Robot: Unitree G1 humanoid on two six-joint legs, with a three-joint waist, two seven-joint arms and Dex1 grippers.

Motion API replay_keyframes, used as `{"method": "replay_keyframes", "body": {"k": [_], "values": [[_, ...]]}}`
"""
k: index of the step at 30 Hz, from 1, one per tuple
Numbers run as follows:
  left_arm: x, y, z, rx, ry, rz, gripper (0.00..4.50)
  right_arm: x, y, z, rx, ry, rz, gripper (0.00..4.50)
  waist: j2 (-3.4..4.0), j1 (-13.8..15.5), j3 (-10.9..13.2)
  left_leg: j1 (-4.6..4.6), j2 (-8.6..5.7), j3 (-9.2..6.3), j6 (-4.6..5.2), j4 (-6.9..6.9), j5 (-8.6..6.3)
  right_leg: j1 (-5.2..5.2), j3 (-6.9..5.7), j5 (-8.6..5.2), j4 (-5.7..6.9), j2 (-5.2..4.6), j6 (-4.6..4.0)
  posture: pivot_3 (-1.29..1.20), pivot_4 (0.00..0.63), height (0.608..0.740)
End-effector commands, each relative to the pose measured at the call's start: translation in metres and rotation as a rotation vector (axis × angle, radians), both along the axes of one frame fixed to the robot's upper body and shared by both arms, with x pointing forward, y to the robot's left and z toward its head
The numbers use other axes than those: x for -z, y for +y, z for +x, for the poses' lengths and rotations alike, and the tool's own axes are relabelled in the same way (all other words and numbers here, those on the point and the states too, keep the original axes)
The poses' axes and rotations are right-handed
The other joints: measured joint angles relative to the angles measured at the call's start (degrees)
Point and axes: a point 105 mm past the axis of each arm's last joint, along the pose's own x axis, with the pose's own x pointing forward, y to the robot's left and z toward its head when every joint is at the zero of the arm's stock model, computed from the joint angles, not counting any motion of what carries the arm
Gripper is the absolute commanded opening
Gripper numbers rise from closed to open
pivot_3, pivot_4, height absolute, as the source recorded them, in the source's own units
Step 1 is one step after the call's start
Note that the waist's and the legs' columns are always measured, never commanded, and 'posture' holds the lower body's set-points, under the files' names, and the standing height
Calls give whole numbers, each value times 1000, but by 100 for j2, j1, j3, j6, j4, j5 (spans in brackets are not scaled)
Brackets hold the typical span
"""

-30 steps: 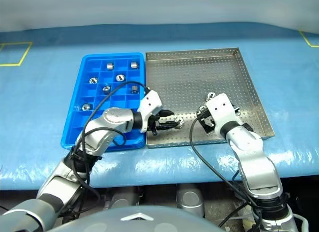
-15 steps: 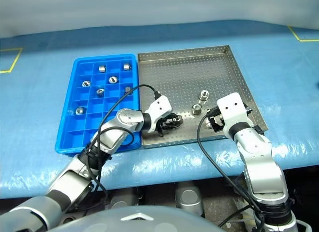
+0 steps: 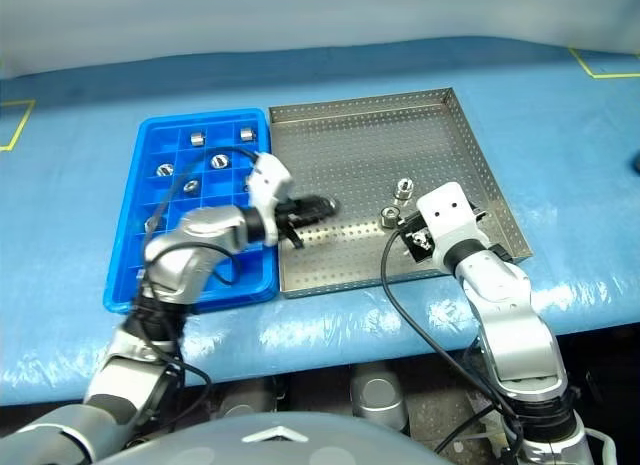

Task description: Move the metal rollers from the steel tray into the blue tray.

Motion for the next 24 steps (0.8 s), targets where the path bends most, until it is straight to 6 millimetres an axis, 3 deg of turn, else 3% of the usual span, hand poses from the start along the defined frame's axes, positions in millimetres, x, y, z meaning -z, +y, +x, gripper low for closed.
{"method": "replay_keyframes", "body": {"k": [1,6,8,13,22,24], "values": [[-28,51,-3,-155,-84,36,863,-6,17,1,-84,-30,23,4500,0,-2,0,4,2,1,0,-5,0,-1,1,-1,0,3,-1,-95,150,740],[-36,102,-22,-324,-75,151,863,-1,34,8,-159,-12,33,4500,-15,246,9,2,0,0,0,-6,0,0,-2,-3,-5,-2,-5,-31,150,740],[-20,123,-39,-386,-8,261,863,-2,42,10,-200,-11,41,4500,-22,336,13,2,0,0,-1,-8,0,-2,-2,-3,-6,-3,-6,3,150,740],[2,149,-66,-481,93,365,863,1,52,14,-252,5,39,4500,-32,609,19,4,2,-8,-1,-25,0,-5,-15,-12,-7,-6,-24,51,150,740],[21,155,-74,-528,149,408,863,0,56,19,-280,2,32,4500,-33,839,20,5,2,-32,-7,-27,2,3,-47,-18,-6,-10,-35,69,150,740],[19,155,-74,-537,144,399,1586,-2,54,19,-270,-3,29,4500,-31,839,18,6,2,-32,-7,-29,3,3,-47,-19,-6,-11,-38,62,150,740]]}}
